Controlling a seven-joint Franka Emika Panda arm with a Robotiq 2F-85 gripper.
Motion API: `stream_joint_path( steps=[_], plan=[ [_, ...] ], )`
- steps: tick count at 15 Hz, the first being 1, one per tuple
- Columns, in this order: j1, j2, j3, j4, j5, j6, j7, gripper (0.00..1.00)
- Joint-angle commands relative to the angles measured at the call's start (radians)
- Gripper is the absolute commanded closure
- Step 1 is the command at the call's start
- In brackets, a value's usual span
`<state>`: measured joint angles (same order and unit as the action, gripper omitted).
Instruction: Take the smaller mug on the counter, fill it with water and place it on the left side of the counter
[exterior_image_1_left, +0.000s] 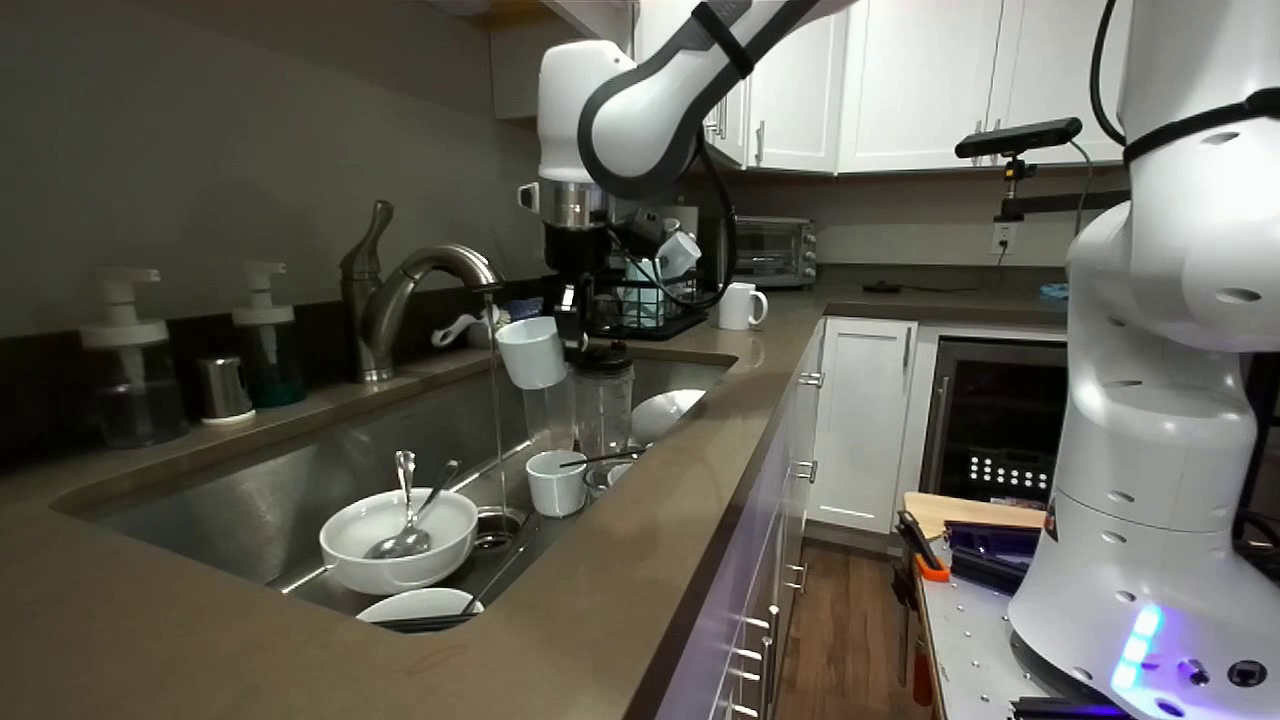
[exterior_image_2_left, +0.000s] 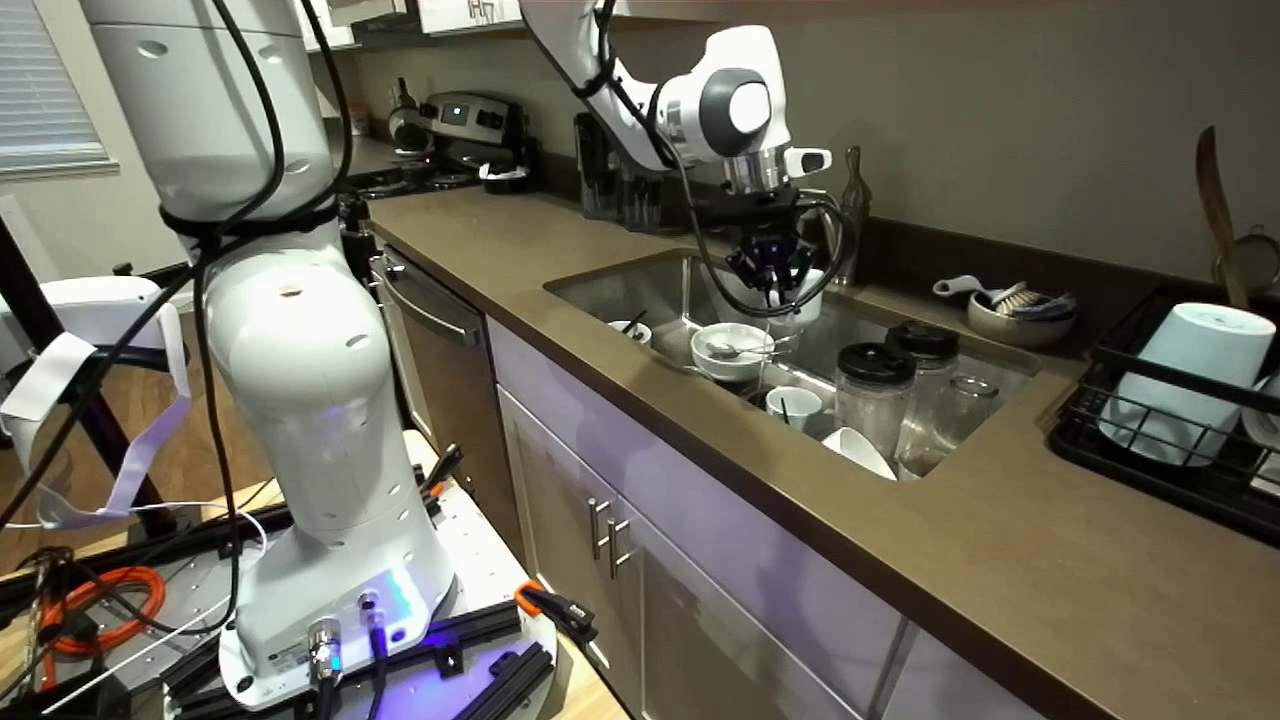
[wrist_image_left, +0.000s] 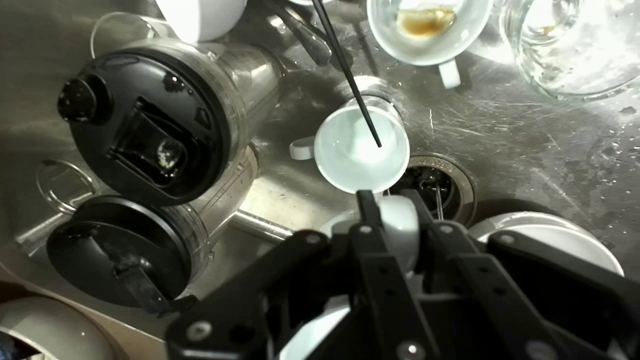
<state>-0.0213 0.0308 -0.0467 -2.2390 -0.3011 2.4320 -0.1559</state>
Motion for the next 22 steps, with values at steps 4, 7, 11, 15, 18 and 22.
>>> stream_joint_path(
  steps=[4, 7, 11, 15, 18, 22],
  plan=[
    [0.008, -0.004, 0.028, 0.011, 0.026, -0.017, -0.032, 0.96],
    [0.011, -0.008, 0.038, 0.007, 0.04, -0.02, -0.043, 0.96],
    [0.01, -0.011, 0.039, 0.005, 0.121, -0.018, -0.105, 0.96],
    [0.011, 0.001, 0.036, 0.002, 0.123, -0.009, -0.084, 0.84],
    [0.011, 0.001, 0.035, 0.001, 0.13, -0.009, -0.089, 0.84],
    [0.011, 0.001, 0.035, 0.002, 0.13, -0.009, -0.089, 0.84]
  ],
)
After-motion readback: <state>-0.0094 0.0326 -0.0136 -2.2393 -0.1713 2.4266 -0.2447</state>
